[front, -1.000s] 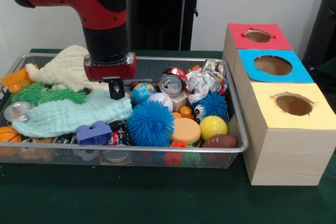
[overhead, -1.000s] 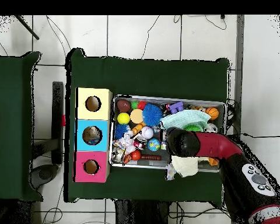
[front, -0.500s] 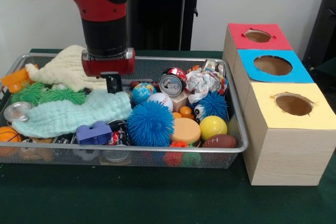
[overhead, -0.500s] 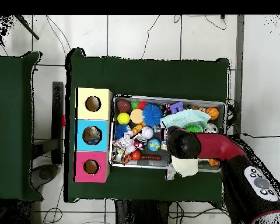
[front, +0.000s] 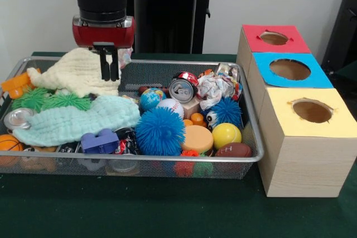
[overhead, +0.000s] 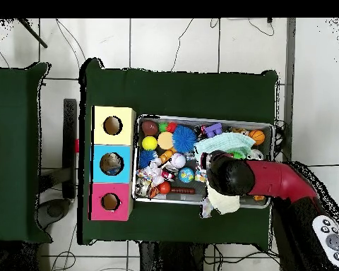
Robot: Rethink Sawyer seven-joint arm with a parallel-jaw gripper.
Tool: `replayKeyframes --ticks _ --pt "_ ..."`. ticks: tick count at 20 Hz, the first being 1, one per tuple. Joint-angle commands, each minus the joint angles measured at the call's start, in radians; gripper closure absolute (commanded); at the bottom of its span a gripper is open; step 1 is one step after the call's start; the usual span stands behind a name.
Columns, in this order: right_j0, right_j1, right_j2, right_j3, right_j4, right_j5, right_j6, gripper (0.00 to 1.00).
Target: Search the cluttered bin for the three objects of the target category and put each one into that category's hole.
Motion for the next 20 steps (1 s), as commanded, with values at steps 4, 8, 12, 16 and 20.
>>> replayKeyframes --ticks 4,8,12,16,20 --pt "-0.019 0.01 0.081 0.013 0.022 0.082 -0.063 0.0" --pt "-0.02 0.01 0.085 0.014 0.021 0.08 -0.066 0.0" --pt "-0.023 0.023 0.089 0.016 0.016 0.057 -0.059 0.0" --pt "-0.023 0.066 0.085 -0.008 0.003 0.021 -0.047 0.0" --pt "-0.001 0.118 0.058 -0.053 -0.032 -0.04 -0.015 0.0"
